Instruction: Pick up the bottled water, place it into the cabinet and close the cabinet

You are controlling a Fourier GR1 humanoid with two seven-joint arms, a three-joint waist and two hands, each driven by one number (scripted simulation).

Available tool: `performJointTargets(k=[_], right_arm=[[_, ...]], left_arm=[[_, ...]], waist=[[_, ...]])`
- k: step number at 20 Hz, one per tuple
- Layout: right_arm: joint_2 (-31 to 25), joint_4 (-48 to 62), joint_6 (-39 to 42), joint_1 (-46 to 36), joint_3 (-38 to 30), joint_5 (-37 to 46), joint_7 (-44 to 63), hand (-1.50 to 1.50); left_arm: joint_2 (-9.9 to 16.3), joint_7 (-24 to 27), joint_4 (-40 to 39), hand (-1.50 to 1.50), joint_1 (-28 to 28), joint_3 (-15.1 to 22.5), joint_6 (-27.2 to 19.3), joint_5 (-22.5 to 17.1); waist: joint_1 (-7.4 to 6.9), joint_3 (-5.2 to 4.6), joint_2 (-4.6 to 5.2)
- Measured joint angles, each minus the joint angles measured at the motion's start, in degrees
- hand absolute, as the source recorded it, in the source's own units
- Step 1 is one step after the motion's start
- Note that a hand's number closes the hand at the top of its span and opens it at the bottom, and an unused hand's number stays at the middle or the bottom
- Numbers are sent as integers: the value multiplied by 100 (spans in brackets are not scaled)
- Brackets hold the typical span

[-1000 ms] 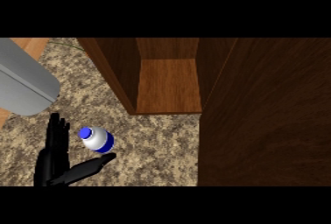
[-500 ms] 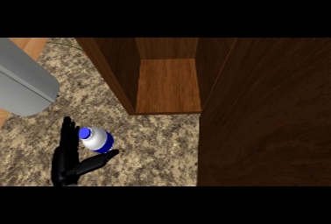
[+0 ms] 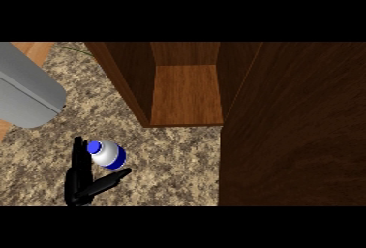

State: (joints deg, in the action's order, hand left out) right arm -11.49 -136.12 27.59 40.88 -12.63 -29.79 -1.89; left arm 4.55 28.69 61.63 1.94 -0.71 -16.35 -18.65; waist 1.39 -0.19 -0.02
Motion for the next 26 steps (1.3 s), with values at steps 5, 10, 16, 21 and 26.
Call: performJointTargets(k=[5,10,16,21,26], right_arm=[[-134,28,69,108,-197,-105,-112,-150],[-229,47,130,229,-331,-214,-228,-150],[-246,43,115,323,-304,-305,-330,-150],[-299,39,187,485,-431,-386,-432,-150],[-341,47,197,572,-437,-451,-521,-150]], left_arm=[[-30,468,-673,-150,-268,-178,710,-243],[-130,1034,-1394,150,-637,-333,1162,-329],[-218,1435,-1936,150,-945,-638,1913,-720],[-206,1701,-2300,150,-1169,-705,2198,-743],[375,1602,-2575,150,-1268,-673,3058,-700]], waist=[[5,1,0],[18,0,5],[9,-2,6],[7,2,1],[4,0,4]])
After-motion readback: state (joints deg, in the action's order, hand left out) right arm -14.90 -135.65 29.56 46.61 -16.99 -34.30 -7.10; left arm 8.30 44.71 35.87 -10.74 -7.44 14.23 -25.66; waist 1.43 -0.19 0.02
